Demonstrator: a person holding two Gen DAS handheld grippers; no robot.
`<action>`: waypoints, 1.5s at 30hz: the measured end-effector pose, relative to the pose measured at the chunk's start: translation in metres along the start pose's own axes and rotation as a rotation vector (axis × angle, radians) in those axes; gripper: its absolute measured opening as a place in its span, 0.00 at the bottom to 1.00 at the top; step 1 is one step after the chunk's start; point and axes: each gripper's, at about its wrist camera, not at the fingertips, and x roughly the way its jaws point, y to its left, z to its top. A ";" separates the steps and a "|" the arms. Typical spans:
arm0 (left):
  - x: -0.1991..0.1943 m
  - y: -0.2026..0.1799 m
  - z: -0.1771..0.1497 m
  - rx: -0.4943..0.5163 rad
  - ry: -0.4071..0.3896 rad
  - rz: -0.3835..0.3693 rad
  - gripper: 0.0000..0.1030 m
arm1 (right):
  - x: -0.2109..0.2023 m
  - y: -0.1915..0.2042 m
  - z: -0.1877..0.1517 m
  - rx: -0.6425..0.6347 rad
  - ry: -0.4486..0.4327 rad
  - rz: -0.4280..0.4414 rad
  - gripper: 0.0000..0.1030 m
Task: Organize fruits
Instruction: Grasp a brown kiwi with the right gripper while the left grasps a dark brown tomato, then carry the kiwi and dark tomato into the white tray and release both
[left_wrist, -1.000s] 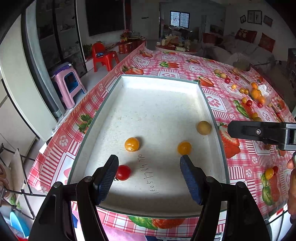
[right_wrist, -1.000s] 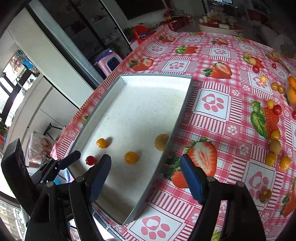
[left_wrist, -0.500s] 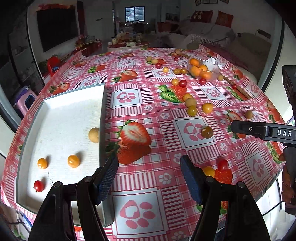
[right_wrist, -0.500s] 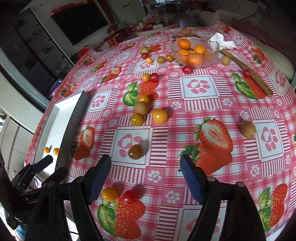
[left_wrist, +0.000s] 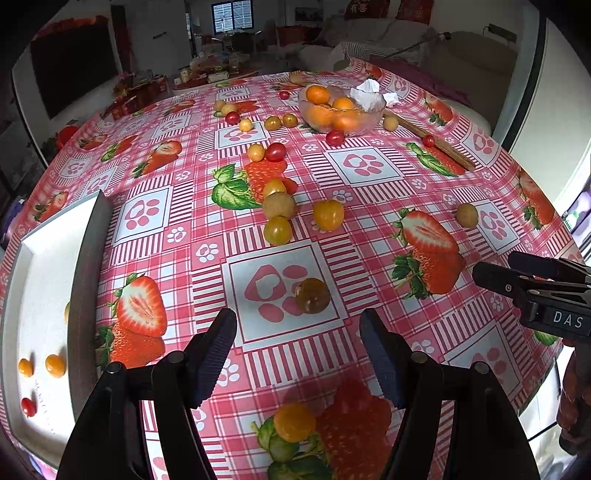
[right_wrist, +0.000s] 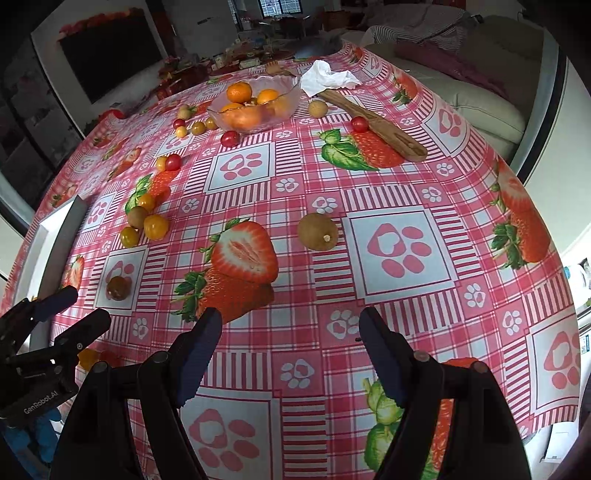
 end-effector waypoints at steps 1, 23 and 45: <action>0.004 -0.002 0.001 -0.001 0.006 0.000 0.68 | 0.002 -0.004 0.000 0.007 0.003 -0.004 0.78; 0.024 -0.015 0.013 -0.010 0.042 -0.008 0.32 | 0.035 0.003 0.045 -0.056 -0.027 -0.077 0.58; -0.024 0.024 -0.007 -0.082 -0.061 -0.123 0.21 | 0.006 0.018 0.024 0.013 0.016 0.139 0.30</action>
